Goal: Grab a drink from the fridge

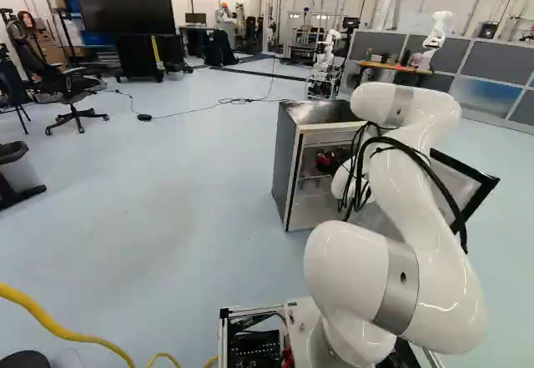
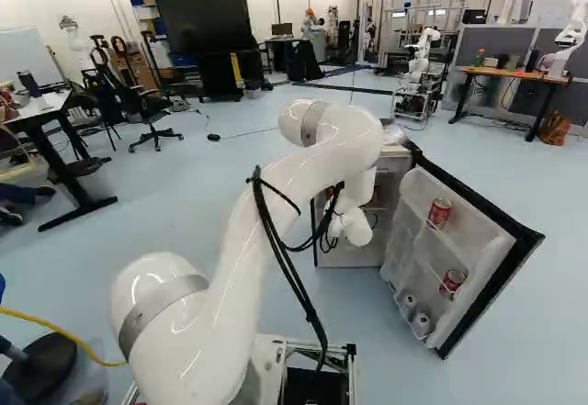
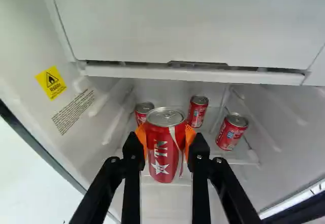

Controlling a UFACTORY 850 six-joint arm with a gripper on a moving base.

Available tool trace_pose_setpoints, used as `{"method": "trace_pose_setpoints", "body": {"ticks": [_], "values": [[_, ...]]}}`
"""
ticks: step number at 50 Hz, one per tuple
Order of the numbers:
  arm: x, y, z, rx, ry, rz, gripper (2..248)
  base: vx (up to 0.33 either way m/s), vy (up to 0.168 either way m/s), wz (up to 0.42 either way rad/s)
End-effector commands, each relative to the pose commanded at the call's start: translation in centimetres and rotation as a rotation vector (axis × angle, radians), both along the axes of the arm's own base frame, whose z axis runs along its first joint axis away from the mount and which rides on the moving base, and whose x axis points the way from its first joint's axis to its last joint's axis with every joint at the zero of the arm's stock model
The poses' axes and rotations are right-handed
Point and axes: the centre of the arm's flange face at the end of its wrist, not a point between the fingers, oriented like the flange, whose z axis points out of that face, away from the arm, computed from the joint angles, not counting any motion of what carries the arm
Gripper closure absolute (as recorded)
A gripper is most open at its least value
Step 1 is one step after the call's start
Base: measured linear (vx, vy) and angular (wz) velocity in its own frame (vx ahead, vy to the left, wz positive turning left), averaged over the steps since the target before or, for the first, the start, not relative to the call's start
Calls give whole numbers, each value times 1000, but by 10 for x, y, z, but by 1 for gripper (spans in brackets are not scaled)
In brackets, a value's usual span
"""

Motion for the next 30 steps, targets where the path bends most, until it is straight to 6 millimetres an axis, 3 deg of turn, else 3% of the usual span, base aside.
{"method": "trace_pose_setpoints", "body": {"ticks": [30], "values": [[-60,18,54,28,41,-34,157,0,0,0]]}}
